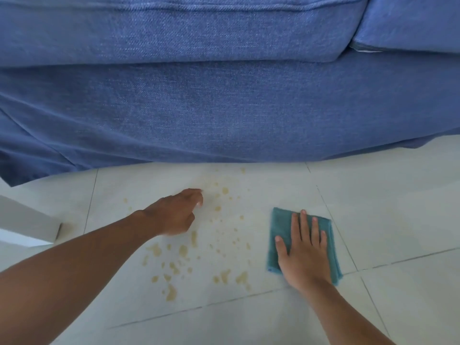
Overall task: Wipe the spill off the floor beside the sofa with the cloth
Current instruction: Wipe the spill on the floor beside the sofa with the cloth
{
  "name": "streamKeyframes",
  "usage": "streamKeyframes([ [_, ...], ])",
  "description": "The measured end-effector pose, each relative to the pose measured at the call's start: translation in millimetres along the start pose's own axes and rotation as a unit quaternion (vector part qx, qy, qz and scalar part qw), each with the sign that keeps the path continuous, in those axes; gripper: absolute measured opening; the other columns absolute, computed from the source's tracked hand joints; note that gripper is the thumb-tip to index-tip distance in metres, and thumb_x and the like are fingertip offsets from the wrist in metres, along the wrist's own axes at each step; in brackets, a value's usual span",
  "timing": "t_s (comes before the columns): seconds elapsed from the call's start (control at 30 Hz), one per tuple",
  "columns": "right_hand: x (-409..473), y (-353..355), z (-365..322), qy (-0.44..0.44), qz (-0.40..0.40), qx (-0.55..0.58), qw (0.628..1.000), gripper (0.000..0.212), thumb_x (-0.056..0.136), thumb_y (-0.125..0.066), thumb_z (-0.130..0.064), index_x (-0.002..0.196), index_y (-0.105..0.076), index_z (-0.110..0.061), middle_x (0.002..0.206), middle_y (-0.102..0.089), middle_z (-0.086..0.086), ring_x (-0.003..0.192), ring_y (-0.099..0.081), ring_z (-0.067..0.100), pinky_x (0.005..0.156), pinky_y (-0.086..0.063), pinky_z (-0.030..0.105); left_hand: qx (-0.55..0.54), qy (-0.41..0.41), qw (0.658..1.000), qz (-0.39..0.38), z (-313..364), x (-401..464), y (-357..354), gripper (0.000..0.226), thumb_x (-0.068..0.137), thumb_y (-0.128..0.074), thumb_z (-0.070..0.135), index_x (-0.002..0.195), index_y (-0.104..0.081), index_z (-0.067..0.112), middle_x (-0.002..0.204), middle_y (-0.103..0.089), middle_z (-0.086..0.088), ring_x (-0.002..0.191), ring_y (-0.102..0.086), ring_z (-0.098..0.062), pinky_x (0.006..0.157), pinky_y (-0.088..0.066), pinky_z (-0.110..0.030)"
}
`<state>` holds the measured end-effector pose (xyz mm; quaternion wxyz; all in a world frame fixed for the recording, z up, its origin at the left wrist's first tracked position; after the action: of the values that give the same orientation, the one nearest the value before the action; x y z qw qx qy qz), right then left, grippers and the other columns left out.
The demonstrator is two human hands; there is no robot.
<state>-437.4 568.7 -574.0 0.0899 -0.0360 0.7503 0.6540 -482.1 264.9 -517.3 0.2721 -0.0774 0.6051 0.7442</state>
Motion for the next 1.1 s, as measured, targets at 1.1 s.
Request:
streamKeyframes([
  [1.1, -7.8, -4.0, -17.0, -0.031, -0.01, 0.012, 0.999, 0.078, 0.089, -0.004, -0.059, 0.159, -0.004, -0.025, 0.169, 0.005, 0.001, 0.154, 0.006, 0.033, 0.123, -0.003, 0.054, 0.063, 0.03, 0.993, -0.1, -17.1, 3.6, -14.6, 0.105, 0.088, -0.07, 0.042, 0.158, 0.006, 0.029, 0.164, 0.023, 0.01, 0.153, 0.015, -0.021, 0.121, -0.013, -0.057],
])
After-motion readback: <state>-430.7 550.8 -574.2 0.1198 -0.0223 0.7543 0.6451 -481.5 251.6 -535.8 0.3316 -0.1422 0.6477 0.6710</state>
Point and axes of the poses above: each hand's wrist, its own x-axis towards the middle knuckle, its own y-axis out of the back of the hand, z = x × y, the point moved 8 cm from there along x, towards the middle knuckle
